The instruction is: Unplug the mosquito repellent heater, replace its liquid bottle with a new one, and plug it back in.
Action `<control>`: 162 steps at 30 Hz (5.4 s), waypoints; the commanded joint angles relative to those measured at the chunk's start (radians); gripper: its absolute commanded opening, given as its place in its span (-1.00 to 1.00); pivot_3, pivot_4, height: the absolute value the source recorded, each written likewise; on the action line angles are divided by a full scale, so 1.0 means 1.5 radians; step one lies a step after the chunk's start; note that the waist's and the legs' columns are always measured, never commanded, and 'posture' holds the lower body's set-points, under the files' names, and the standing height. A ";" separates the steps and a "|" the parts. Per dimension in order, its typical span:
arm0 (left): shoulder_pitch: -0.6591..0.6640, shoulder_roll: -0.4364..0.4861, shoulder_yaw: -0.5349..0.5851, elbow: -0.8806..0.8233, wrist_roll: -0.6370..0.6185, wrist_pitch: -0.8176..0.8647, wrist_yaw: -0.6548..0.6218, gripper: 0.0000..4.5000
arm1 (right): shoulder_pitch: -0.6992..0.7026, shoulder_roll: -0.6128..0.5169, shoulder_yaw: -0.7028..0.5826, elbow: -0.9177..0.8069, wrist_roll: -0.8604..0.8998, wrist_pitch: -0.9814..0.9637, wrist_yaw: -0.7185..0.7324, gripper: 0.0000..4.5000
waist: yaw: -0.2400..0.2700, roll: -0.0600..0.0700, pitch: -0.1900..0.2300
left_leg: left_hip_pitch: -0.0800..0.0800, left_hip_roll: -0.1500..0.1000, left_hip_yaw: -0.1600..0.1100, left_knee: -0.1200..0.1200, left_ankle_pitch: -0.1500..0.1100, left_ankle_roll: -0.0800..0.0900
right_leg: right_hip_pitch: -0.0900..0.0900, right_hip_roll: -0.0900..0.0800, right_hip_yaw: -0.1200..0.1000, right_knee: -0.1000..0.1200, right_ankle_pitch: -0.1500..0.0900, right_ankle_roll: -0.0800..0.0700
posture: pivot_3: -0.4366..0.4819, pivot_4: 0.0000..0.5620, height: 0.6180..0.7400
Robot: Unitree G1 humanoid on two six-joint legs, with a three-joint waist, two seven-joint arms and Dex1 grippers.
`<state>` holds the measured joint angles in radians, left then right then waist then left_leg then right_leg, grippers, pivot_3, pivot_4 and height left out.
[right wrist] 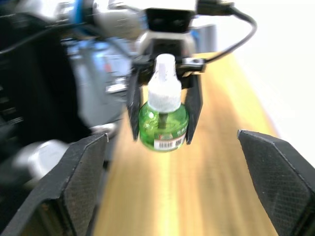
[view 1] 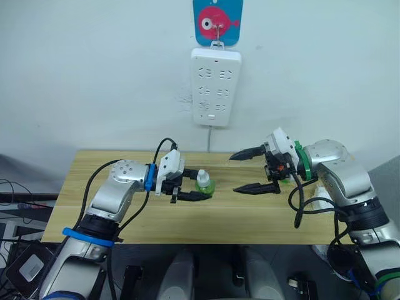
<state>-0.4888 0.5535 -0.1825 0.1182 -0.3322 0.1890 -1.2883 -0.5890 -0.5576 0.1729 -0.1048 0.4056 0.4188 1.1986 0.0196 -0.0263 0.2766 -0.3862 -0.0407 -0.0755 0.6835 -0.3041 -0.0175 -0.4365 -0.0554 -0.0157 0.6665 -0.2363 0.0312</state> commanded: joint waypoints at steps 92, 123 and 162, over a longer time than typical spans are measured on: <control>-0.004 -0.042 0.009 -0.032 0.016 0.020 0.090 0.01 | 0.020 0.174 0.048 -0.031 -0.128 -0.026 -0.297 0.99 | -0.014 0.000 -0.003 | -0.009 -0.001 0.000 0.009 0.001 -0.001 | -0.008 0.000 0.001 0.009 0.001 -0.001 | 0.10 -0.28 1.00; -0.009 -0.031 0.014 -0.017 0.020 0.015 0.073 0.01 | 0.003 0.178 0.065 -0.024 -0.131 -0.008 -0.307 0.99 | -0.014 0.000 -0.004 | -0.008 -0.001 0.000 0.009 0.001 -0.001 | -0.008 0.001 0.001 0.009 0.001 -0.001 | 0.10 -0.24 1.00; -0.015 -0.035 0.010 -0.004 0.029 0.000 0.062 0.01 | 0.015 0.158 0.047 -0.122 0.003 0.127 -0.282 -0.47 | -0.017 0.000 -0.005 | -0.008 -0.001 0.000 0.009 0.000 -0.001 | -0.008 0.001 0.001 0.010 0.001 -0.001 | 0.09 -0.26 1.00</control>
<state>-0.5156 0.5030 -0.1630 0.1536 -0.2876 0.2074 -1.1906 -0.5618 -0.3175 0.2412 -0.2673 0.4121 0.6303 0.7647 -0.0052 -0.0262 0.2693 -0.3988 -0.0417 -0.0748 0.6975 -0.3033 -0.0192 -0.4491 -0.0547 -0.0137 0.6811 -0.2354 0.0297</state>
